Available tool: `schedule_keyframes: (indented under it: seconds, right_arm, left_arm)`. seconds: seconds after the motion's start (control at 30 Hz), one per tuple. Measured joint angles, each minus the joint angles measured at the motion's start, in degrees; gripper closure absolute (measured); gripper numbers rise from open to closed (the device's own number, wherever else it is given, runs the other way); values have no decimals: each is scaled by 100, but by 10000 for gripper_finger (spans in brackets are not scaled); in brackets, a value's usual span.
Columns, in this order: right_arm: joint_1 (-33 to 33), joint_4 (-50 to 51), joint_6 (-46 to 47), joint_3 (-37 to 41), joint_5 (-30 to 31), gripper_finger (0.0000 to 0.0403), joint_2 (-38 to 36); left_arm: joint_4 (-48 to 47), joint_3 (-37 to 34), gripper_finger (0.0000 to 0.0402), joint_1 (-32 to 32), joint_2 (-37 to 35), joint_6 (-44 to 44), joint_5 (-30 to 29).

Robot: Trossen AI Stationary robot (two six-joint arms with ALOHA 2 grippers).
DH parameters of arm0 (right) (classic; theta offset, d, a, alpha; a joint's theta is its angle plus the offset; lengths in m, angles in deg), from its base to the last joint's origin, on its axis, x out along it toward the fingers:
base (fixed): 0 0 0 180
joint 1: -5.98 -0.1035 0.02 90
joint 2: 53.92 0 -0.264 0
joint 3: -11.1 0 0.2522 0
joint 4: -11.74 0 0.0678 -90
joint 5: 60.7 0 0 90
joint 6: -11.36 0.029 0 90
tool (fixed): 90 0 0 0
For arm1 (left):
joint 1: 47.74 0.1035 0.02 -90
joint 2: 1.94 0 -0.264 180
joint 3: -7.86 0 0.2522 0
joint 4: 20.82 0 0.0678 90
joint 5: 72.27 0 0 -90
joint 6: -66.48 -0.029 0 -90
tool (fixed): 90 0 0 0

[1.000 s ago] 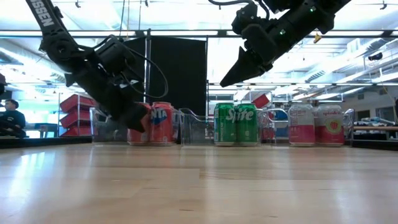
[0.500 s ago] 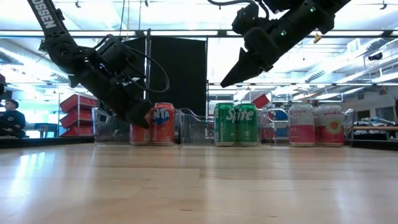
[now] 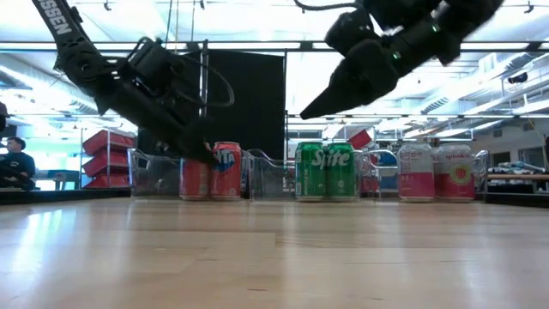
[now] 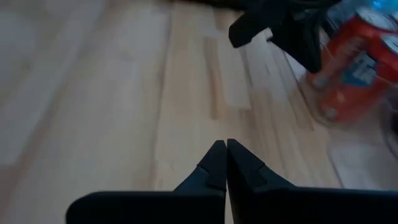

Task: Sort soda cans
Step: Move the bottom transparent bin from the middle to the top left of the table, then return to Home Position

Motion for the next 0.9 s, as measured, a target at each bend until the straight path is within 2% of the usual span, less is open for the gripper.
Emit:
schedule_keyframes:
  seconds: [0.23, 0.4, 0.9]
  right_arm:
    - [418, -1923, -140, 1224, -900, 403, -246]
    - [798, -2888, -180, 2152, -1342, 403, -869]
    - [1256, -2958, -29, 4117, -1450, 403, -4077]
  left_arm:
    - [722, 0, 401, -361, -76, 66, 648]
    - [1097, 0, 401, -576, -76, -55, 689]
    - [1805, 0, 401, -658, -76, -203, 1120]
